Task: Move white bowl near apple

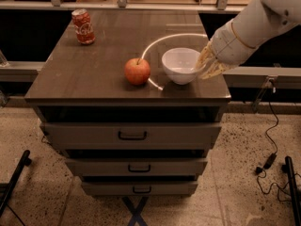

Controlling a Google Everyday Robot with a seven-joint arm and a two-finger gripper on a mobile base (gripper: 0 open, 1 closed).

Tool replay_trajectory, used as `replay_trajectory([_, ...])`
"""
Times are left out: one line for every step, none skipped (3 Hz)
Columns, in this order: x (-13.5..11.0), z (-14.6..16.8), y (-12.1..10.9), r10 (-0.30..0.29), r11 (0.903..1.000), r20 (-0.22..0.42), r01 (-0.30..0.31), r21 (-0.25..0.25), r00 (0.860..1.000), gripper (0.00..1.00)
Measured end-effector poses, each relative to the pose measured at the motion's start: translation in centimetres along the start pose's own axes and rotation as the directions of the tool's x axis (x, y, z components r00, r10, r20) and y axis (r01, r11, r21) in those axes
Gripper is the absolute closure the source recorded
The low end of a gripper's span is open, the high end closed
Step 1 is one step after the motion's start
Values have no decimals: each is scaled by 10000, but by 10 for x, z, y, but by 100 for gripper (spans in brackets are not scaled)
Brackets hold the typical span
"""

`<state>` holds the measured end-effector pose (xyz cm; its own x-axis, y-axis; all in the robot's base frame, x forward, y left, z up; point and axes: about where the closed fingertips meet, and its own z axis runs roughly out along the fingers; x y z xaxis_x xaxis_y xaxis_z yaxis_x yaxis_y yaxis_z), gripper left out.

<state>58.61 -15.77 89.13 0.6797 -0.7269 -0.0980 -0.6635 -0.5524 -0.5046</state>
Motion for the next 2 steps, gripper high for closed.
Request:
replay_trajectory([-13,5,3,-201,9997,183,203,-133,9996,100])
replay_trajectory([-25,7,2,-402,9990,417,409,-163,9983,100])
